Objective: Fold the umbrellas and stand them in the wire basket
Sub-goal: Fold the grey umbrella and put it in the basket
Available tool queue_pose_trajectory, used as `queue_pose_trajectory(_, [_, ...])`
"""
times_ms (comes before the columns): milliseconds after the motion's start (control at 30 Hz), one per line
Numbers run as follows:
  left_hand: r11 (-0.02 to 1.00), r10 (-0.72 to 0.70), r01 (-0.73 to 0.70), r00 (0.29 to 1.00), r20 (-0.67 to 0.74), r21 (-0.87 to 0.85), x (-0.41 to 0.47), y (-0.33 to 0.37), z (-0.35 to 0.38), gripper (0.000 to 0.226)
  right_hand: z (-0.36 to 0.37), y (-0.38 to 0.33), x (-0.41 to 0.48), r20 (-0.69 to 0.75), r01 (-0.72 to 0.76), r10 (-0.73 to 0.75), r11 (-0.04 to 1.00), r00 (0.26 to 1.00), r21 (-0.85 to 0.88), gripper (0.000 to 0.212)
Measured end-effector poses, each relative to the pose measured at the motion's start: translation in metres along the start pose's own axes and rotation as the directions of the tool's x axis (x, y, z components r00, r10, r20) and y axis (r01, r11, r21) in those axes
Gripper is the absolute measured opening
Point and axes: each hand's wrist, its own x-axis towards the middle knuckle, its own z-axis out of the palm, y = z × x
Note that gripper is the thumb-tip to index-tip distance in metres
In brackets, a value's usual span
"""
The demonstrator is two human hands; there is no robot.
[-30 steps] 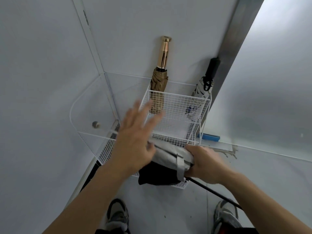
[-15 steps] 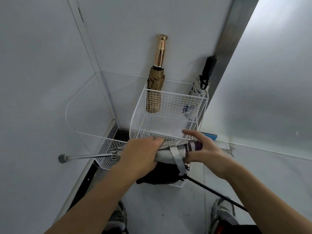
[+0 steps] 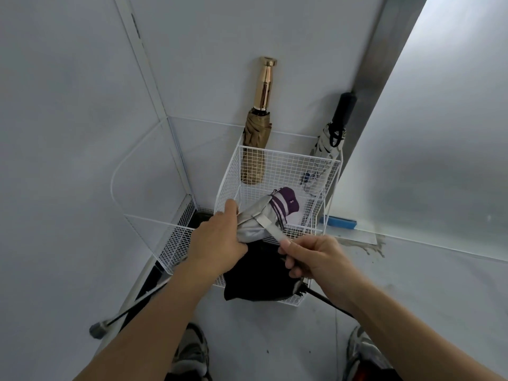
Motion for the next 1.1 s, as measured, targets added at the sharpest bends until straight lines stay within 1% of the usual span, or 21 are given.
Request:
queue_pose_trajectory(67, [0.965, -0.055, 0.080, 0.993, 0.108, -0.248, 0.000, -0.002, -0.004, 0.049, 0.001, 0.003, 0.002, -0.013, 0.001, -0.002, 0.999, 1.000, -0.044, 0.022])
queue_pose_trajectory(133, [0.872, -0.061, 0.157, 0.974, 0.216, -0.464, -0.001, -0.003, -0.010, 0.046, 0.001, 0.003, 0.005, -0.020, -0.012, 0.011, 0.997, 1.000, -0.070, 0.022])
queue_pose_trajectory(233, [0.727, 0.019, 0.204, 0.948, 0.317, -0.655, -0.004, -0.002, -0.018, 0.040, 0.000, -0.002, 0.007, -0.015, -0.029, 0.029, 0.999, 0.999, -0.046, 0.023])
queue_pose_trajectory(333, [0.602, 0.117, 0.230, 0.922, 0.369, -0.764, -0.008, 0.002, -0.023, 0.036, -0.004, -0.008, 0.006, -0.037, -0.052, 0.050, 0.998, 0.998, -0.029, 0.026])
queue_pose_trajectory(400, [0.501, 0.180, 0.290, 0.887, 0.426, -0.816, -0.011, 0.004, -0.026, 0.036, -0.008, -0.010, 0.006, -0.050, -0.072, 0.070, 0.997, 0.996, -0.035, 0.029])
queue_pose_trajectory(467, [0.428, 0.257, 0.369, 0.825, 0.503, -0.825, -0.012, 0.003, -0.029, 0.038, -0.012, -0.013, 0.005, 0.013, -0.081, 0.081, 0.997, 0.997, -0.001, 0.042])
queue_pose_trajectory(500, [0.410, 0.292, 0.406, 0.790, 0.539, -0.817, -0.012, 0.002, -0.030, 0.039, -0.014, -0.014, 0.005, 0.066, -0.083, 0.080, 0.996, 0.995, 0.035, 0.042])
queue_pose_trajectory(567, [0.393, 0.346, 0.464, 0.725, 0.595, -0.794, -0.011, 0.001, -0.029, 0.038, -0.017, -0.017, 0.004, 0.143, -0.069, 0.054, 0.992, 0.988, 0.102, 0.027])
queue_pose_trajectory(600, [0.396, 0.358, 0.478, 0.705, 0.612, -0.784, -0.011, 0.000, -0.029, 0.036, -0.017, -0.017, 0.004, 0.149, -0.054, 0.037, 0.992, 0.988, 0.115, 0.022])
queue_pose_trajectory(633, [0.414, 0.352, 0.478, 0.701, 0.621, -0.774, -0.010, 0.000, -0.028, 0.036, -0.016, -0.016, 0.004, 0.136, -0.032, 0.016, 0.993, 0.991, 0.117, 0.023])
queue_pose_trajectory(667, [0.450, 0.325, 0.463, 0.711, 0.623, -0.763, -0.011, 0.000, -0.028, 0.039, -0.014, -0.016, 0.004, 0.102, -0.007, -0.004, 0.994, 0.995, 0.112, 0.029])
queue_pose_trajectory(700, [0.514, 0.282, 0.424, 0.738, 0.614, -0.746, -0.012, 0.001, -0.027, 0.045, -0.012, -0.016, 0.004, 0.048, 0.015, -0.021, 0.994, 0.999, 0.109, 0.037])
queue_pose_trajectory(733, [0.606, 0.224, 0.359, 0.779, 0.585, -0.710, -0.013, 0.003, -0.023, 0.054, -0.011, -0.015, 0.004, -0.018, 0.028, -0.026, 0.994, 1.000, 0.106, 0.041])
queue_pose_trajectory(767, [0.722, 0.164, 0.264, 0.833, 0.528, -0.640, -0.016, 0.006, -0.019, 0.064, -0.010, -0.016, 0.005, -0.075, 0.033, -0.026, 0.994, 0.997, 0.100, 0.038])
queue_pose_trajectory(800, [0.838, 0.121, 0.148, 0.888, 0.444, -0.525, -0.019, 0.009, -0.014, 0.072, -0.008, -0.017, 0.005, -0.124, 0.033, -0.022, 0.996, 0.992, 0.089, 0.031])
queue_pose_trajectory(833, [0.924, 0.108, 0.031, 0.935, 0.337, -0.382, -0.021, 0.013, -0.007, 0.074, -0.007, -0.017, 0.006, -0.162, 0.028, -0.014, 0.996, 0.987, 0.083, 0.026])
queue_pose_trajectory(867, [0.964, 0.123, -0.063, 0.967, 0.224, -0.258, -0.022, 0.016, -0.001, 0.069, -0.008, -0.016, 0.007, -0.193, 0.015, 0.001, 0.996, 0.981, 0.082, 0.027])
queue_pose_trajectory(900, [0.976, 0.143, -0.116, 0.980, 0.136, -0.186, -0.022, 0.018, 0.003, 0.061, -0.009, -0.016, 0.008, -0.211, -0.004, 0.021, 0.997, 0.977, 0.082, 0.031])
queue_pose_trajectory(967, [0.975, 0.154, -0.143, 0.987, 0.051, -0.168, -0.019, 0.020, 0.005, 0.047, -0.011, -0.017, 0.009, -0.203, -0.040, 0.057, 0.995, 0.978, 0.090, 0.030])
queue_pose_trajectory(1033, [0.970, 0.139, -0.125, 0.989, 0.051, -0.209, -0.014, 0.017, 0.005, 0.040, -0.016, -0.017, 0.009, -0.179, -0.046, 0.068, 0.991, 0.982, 0.128, 0.030])
queue_pose_trajectory(1100, [0.964, 0.109, -0.095, 0.993, 0.044, -0.247, -0.011, 0.013, 0.004, 0.039, -0.020, -0.017, 0.010, -0.180, -0.056, 0.081, 0.988, 0.980, 0.141, 0.029])
